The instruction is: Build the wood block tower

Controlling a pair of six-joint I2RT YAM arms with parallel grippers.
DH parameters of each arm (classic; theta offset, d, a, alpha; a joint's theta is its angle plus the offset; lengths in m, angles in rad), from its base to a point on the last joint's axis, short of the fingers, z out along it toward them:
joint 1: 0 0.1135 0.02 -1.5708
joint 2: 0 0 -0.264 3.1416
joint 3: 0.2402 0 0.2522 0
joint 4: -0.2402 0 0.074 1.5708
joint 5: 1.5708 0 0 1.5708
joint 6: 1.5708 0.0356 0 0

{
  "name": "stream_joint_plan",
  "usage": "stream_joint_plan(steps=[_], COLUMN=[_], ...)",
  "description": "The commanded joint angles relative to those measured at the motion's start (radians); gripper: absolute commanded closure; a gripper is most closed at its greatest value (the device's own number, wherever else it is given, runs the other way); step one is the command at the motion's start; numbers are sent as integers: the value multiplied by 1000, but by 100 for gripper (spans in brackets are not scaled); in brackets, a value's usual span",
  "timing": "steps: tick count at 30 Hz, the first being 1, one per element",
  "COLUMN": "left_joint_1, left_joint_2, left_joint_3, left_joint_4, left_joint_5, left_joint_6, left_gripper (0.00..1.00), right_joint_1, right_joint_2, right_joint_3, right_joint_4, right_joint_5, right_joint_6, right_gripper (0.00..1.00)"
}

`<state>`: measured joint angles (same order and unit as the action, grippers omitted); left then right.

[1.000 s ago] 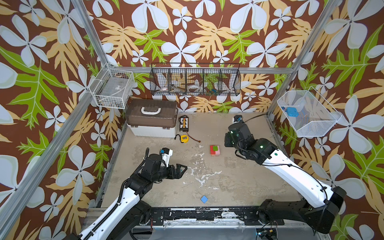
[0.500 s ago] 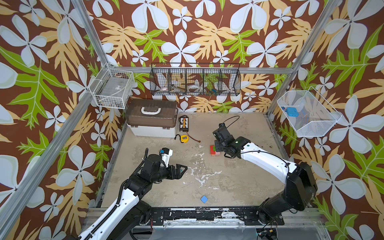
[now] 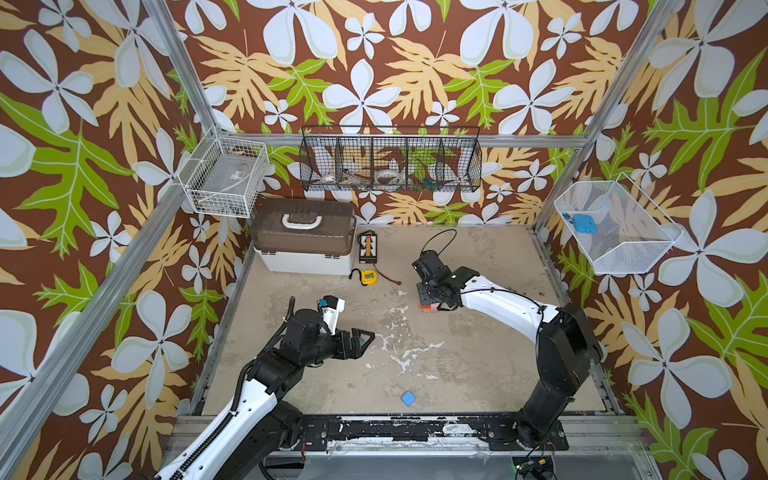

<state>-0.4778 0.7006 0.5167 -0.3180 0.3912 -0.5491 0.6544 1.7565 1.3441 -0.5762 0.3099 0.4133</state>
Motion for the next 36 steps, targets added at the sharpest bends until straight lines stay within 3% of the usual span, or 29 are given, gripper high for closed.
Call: stream_joint_plan(steps=[1,36], left_joint_1=[0,0], left_joint_2=[0,4], left_joint_3=[2,2], left_joint_4=[17,19], left_joint_5=[6,10], left_joint_6=[-6,-6], left_gripper=[0,0], right_joint_1=[-10,-39], right_joint_2=[8,5], right_joint_3=[10,-4], right_joint_4=[-18,-38], right_joint_5=[-7,-60], right_joint_6=[-11,16], right_gripper=[85,85])
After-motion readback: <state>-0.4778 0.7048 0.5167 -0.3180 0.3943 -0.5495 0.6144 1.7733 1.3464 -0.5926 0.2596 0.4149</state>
